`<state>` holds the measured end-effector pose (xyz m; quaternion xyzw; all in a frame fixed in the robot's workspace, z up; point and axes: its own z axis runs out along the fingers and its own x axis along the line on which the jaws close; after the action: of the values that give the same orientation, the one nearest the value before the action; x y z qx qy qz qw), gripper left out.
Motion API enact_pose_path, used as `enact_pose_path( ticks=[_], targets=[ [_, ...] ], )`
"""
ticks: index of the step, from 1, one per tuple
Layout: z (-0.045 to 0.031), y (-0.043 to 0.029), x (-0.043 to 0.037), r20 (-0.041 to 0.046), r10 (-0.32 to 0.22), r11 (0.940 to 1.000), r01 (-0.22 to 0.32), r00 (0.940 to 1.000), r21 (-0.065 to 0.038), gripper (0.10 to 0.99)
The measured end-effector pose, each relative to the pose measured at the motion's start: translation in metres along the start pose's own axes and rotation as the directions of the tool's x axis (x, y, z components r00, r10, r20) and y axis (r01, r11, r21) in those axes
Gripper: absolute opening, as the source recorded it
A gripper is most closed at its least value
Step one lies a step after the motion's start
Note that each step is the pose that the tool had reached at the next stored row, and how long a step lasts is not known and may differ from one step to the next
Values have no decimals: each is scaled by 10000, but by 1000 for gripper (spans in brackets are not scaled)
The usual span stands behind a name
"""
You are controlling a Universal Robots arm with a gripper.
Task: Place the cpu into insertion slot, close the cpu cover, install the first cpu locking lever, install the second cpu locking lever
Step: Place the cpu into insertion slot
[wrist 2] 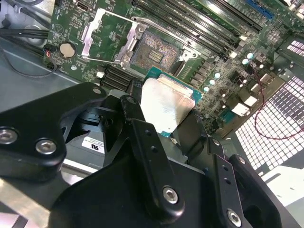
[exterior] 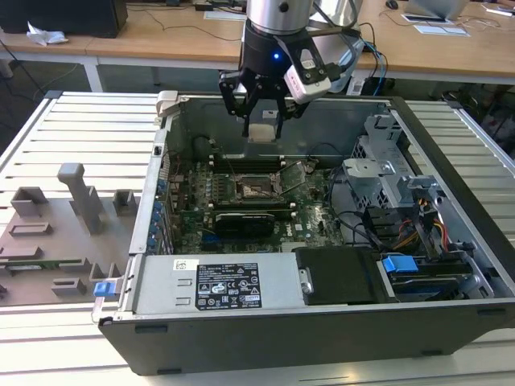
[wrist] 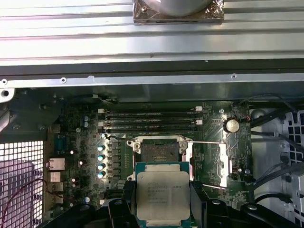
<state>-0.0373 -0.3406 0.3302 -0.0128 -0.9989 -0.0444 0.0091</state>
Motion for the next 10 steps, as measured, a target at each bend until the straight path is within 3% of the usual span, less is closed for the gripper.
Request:
enact_pose_path(
  ticks=[10],
  targets=[
    [61, -5, -1, 1, 0, 10000, 0, 10000, 0, 545]
  ],
)
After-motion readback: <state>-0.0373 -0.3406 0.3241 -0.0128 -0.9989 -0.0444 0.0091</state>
